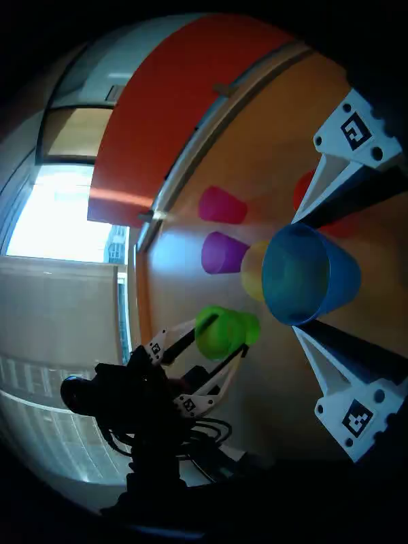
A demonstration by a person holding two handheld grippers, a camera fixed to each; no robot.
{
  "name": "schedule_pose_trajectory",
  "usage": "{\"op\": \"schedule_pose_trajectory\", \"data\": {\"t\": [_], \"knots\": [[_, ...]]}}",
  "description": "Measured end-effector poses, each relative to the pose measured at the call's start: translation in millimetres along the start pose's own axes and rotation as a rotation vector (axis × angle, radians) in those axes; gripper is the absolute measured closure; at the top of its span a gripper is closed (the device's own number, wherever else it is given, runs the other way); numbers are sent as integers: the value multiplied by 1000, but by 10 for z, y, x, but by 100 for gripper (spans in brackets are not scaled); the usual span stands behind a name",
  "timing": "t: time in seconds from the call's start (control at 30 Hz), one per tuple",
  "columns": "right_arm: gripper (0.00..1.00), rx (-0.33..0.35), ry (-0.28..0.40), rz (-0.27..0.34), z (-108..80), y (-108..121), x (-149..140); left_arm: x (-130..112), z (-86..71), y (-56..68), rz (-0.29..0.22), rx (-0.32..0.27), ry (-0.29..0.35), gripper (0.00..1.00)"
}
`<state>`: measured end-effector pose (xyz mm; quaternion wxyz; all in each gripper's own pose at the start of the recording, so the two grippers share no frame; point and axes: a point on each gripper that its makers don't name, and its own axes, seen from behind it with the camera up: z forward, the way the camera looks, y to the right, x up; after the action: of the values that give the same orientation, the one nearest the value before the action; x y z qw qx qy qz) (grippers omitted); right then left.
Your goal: Pour water
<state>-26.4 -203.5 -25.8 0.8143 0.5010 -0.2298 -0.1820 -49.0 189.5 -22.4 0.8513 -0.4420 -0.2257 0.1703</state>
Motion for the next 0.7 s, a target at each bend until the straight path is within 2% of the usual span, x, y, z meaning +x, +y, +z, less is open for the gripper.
{"op": "schedule_pose_trajectory", "data": {"t": [0.7], "knots": [[8, 37, -66, -34, 111, -58, -200, -63, 110, -52, -12, -26, -34, 17]]}}
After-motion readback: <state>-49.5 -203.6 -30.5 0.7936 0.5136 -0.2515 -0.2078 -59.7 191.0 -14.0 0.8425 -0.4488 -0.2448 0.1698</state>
